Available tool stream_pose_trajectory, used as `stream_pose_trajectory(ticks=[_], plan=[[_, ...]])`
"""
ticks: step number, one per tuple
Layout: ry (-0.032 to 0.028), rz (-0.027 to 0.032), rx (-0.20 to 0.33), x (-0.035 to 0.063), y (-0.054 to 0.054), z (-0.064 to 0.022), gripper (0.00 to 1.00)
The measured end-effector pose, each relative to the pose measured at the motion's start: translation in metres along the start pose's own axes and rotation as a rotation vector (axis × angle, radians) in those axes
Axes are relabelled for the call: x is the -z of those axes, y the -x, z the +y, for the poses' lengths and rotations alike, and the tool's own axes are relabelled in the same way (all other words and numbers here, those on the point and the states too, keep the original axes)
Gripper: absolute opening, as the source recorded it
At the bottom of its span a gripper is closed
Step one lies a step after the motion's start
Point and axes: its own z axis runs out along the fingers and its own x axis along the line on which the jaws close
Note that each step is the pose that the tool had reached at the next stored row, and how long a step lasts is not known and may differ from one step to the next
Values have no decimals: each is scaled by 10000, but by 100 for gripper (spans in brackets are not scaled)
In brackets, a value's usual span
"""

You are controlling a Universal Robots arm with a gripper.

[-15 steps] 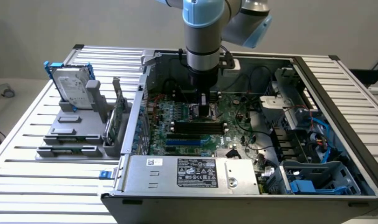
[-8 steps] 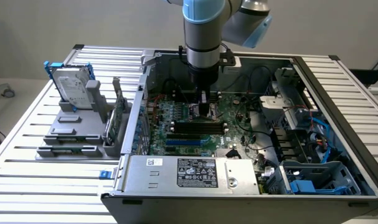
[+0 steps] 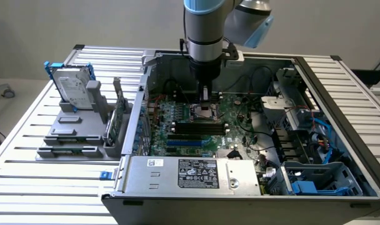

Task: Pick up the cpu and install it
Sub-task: 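Place the cpu into insertion slot, then close the cpu cover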

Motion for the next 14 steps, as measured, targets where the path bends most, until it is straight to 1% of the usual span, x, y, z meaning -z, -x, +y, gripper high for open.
stream_pose_trajectory(ticks=[1,2,4,5,6,8,10,13,14], plan=[[1,1,-1,18,-1,3,29],[1,1,-1,34,-2,8,29],[-1,-1,-2,76,-5,26,17],[-1,1,-1,94,-7,41,17],[-1,1,-1,107,-8,55,11],[-8,0,-2,139,-10,92,11],[-31,-1,-2,162,-8,141,11],[-93,-1,-6,194,-5,231,11],[-126,-3,-7,210,-2,268,11]])
